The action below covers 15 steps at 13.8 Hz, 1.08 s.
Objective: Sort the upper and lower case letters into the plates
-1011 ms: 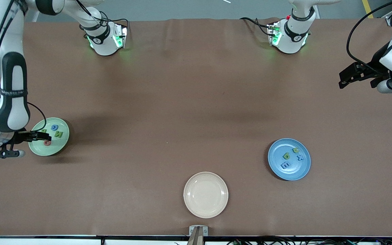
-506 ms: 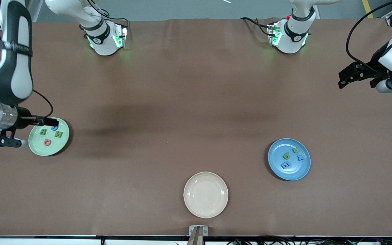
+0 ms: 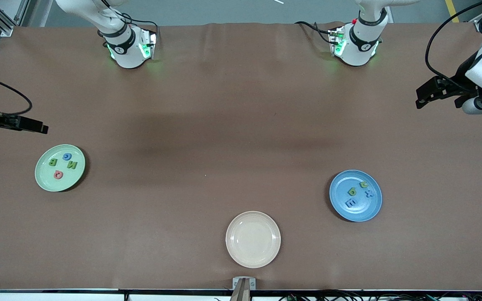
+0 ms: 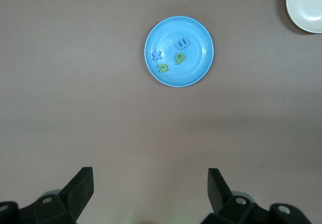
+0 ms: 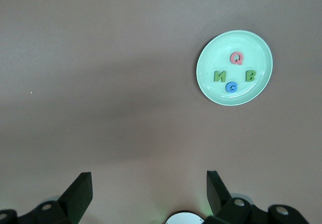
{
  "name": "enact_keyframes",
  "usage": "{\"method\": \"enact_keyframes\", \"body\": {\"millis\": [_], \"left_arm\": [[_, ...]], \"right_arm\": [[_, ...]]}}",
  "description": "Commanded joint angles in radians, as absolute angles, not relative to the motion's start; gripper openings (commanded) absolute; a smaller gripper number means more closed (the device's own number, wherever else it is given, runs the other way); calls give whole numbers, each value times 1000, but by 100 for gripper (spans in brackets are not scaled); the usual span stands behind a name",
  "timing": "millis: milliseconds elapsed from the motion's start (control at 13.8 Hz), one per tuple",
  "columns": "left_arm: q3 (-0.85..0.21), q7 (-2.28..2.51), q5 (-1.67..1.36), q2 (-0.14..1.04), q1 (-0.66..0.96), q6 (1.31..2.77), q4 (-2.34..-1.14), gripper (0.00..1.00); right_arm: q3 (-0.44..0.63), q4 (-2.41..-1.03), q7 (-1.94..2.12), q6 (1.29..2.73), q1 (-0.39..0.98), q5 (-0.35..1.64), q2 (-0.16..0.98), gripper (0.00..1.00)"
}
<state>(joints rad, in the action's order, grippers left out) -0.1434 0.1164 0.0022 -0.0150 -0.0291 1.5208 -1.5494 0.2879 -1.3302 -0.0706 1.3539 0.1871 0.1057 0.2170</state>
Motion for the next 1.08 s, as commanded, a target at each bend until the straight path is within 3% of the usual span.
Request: {"method": "enact_keyframes", "body": {"millis": [0, 289, 1011], "left_arm": [[-150, 94, 5, -34, -38, 1526, -1560, 100], [-150, 97, 2, -37, -38, 1523, -1562, 100], [-141, 95, 2, -57, -43, 1514, -1531, 100]], "right_arm": [[135, -1394, -141, 1356, 104, 38, 122, 100], [135, -1511, -135, 1431, 106, 38, 16, 100], [133, -1453, -103, 1468, 126, -12, -3, 100]]}}
